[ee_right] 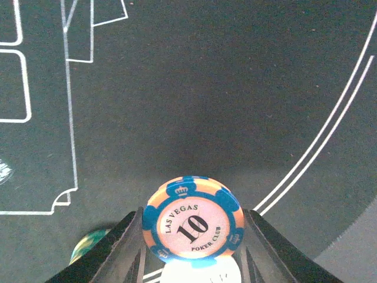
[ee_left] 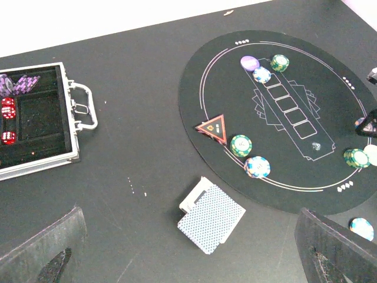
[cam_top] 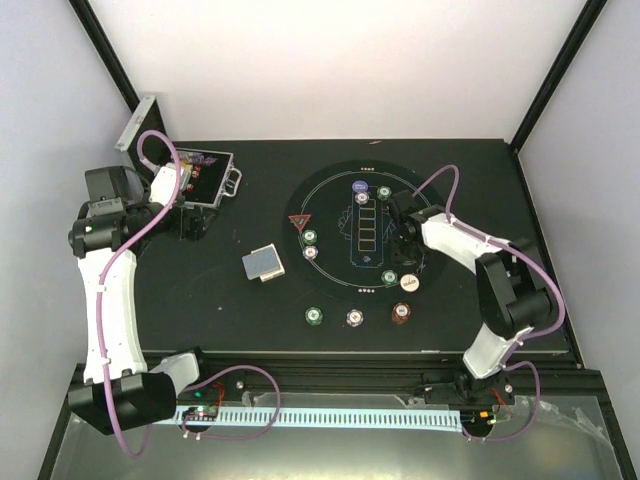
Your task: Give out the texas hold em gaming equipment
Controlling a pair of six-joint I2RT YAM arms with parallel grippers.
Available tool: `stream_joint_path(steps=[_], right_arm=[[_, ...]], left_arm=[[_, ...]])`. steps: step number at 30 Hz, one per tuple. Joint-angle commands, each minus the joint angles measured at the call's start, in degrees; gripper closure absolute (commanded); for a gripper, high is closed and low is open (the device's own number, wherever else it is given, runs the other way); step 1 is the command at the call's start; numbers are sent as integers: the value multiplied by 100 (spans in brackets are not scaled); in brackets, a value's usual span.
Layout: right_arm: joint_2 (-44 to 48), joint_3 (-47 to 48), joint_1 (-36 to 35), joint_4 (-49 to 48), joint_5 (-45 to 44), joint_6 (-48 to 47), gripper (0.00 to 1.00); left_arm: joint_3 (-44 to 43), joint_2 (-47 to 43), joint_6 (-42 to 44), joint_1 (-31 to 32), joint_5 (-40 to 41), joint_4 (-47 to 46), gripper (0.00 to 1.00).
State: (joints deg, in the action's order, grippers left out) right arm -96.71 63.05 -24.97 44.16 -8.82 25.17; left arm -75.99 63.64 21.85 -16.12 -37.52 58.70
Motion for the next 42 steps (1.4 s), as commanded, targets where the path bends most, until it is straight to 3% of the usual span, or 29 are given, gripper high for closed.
stream_joint_path(steps=[1, 17, 24, 30, 42], right_arm=[[-295, 129, 143, -345, 100, -128, 78], [-892, 87, 352, -614, 117, -72, 79], [-576, 160, 326, -312, -177, -22, 40], [372, 140, -41, 160, -621, 289, 20], [2053, -1259, -1884, 1004, -479, 1599, 10]], left_arm=[[-216, 8, -49, -32, -47, 89, 1], [-227, 155, 4, -32, -24, 44, 1], [-216, 176, -5, -32, -35, 15, 1], [-194, 120, -22, -34, -64, 2, 1], [-26, -35, -62, -36, -215, -60, 1]])
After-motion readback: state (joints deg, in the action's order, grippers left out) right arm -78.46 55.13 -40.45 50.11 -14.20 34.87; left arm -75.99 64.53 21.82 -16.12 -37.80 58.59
